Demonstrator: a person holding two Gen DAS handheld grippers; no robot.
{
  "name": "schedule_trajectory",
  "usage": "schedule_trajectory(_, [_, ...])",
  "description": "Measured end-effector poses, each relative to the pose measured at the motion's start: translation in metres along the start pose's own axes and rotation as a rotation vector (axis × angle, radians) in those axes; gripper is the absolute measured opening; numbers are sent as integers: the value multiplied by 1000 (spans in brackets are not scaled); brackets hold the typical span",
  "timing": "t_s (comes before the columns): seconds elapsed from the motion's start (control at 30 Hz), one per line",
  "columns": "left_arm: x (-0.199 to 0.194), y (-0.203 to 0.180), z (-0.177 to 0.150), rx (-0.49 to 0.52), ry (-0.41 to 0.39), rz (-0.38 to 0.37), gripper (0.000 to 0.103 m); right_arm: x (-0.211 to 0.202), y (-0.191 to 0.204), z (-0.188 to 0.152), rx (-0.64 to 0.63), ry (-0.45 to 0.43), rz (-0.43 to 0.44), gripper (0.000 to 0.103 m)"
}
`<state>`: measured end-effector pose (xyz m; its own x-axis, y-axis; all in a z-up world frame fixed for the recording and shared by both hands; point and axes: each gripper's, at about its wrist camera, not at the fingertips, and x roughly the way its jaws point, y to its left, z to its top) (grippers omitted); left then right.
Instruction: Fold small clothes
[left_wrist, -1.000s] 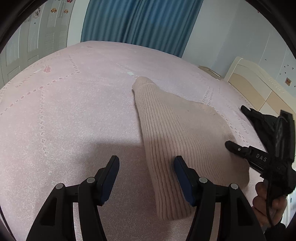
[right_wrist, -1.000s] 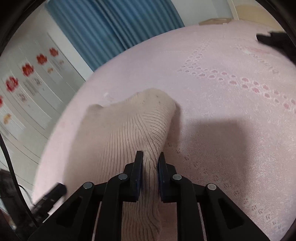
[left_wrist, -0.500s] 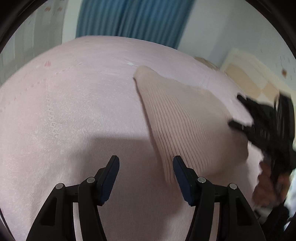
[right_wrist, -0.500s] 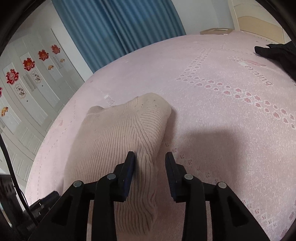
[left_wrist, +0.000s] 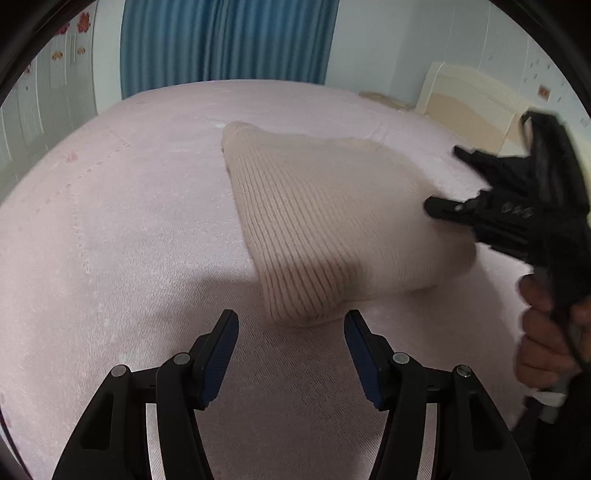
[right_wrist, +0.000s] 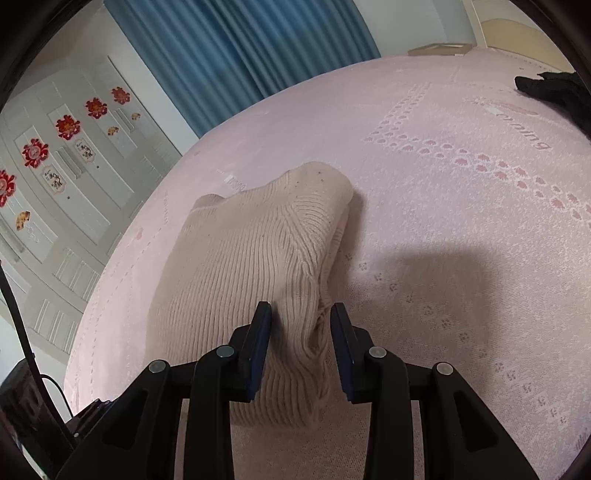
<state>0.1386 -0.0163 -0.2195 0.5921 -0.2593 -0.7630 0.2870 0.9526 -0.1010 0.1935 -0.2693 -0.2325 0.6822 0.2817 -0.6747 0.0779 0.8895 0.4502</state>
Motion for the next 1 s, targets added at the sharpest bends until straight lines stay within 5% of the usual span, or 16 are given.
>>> schedule_trajectory(0.1, [0, -7, 3, 11, -27, 41, 38, 9, 3, 0, -13, 35, 3, 31])
schedule_trajectory(0.13, [-4, -8, 3, 15, -44, 25, 21, 11, 4, -1, -19, 39, 5, 22])
schedule_trajectory(0.2, [-15, -2, 2, -11, -93, 28, 13, 6, 5, 1, -34, 10, 22, 10])
schedule_trajectory(0.27, [-16, 8, 1, -41, -82, -7, 14, -5, 2, 3, -25, -41, 33, 10])
schedule_trajectory(0.43, [-13, 16, 1, -68, -27, -27, 17, 7, 5, -1, -58, 15, -45, 15])
schedule_trajectory(0.53, [-23, 25, 1, -108, -45, -54, 25, -2, 12, -3, -102, -30, -103, 27])
schedule_trajectory(0.63, [-31, 36, 1, -130, -62, -94, 26, -8, 13, -6, -119, -43, -117, 28])
schedule_trajectory(0.77, [-31, 37, 16, -154, -142, -97, 54, -9, 11, -4, -92, -51, -100, 28])
schedule_trajectory(1.0, [-5, 40, 46, -237, -155, -118, 56, 1, 9, -3, -75, -31, -112, 33])
